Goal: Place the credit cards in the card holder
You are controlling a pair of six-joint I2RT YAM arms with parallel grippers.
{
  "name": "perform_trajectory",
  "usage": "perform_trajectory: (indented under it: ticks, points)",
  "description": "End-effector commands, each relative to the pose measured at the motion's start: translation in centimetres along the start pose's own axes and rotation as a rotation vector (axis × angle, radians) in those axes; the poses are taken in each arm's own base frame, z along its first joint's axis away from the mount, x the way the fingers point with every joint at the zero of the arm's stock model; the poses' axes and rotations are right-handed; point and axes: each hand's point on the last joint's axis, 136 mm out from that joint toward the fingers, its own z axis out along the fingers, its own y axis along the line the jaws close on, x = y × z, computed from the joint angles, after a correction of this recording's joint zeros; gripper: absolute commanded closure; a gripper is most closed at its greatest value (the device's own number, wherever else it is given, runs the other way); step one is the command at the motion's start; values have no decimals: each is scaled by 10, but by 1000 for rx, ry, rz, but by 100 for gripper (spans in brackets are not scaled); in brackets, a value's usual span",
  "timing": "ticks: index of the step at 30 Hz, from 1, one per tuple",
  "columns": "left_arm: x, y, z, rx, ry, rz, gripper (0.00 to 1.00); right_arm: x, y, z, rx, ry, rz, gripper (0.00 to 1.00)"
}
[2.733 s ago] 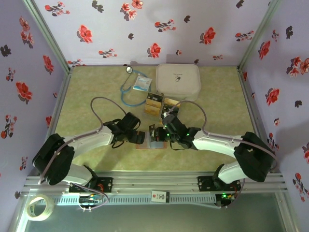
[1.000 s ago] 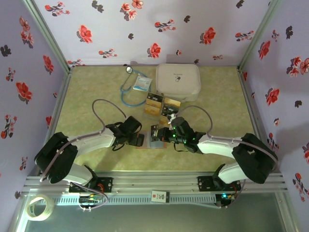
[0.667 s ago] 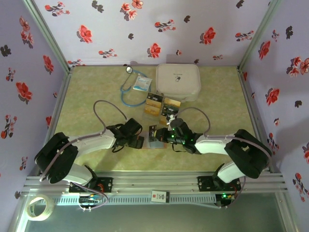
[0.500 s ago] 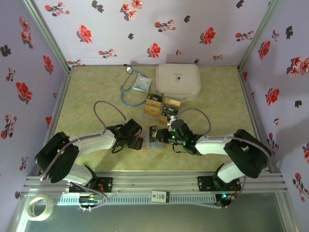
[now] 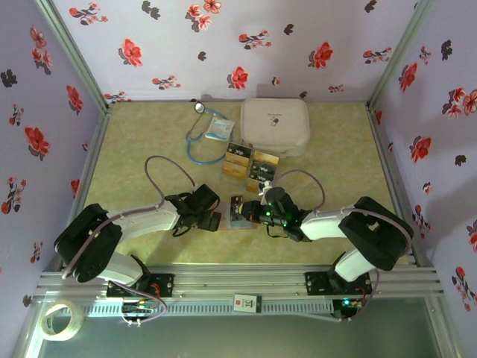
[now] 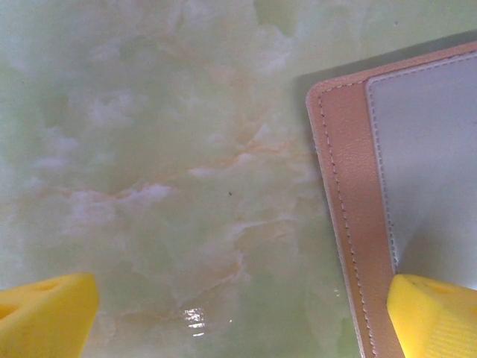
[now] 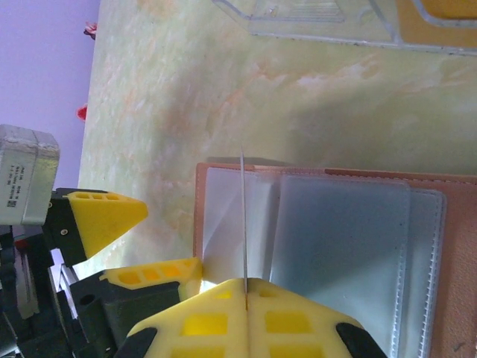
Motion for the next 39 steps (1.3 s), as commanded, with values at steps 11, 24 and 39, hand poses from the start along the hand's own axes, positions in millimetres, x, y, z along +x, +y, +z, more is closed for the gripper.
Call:
perform_trajectory:
  ticks: [11,24,39]
  points:
    - [16,12,5,-58,37,2,0,-2,-1,6,-28,-32,28,100]
    - [18,12,7,-63,44,3,0,-2,-6,4,-24,-48,29,100]
    - [17,12,6,-62,42,4,0,2,-11,9,-33,-43,49,100]
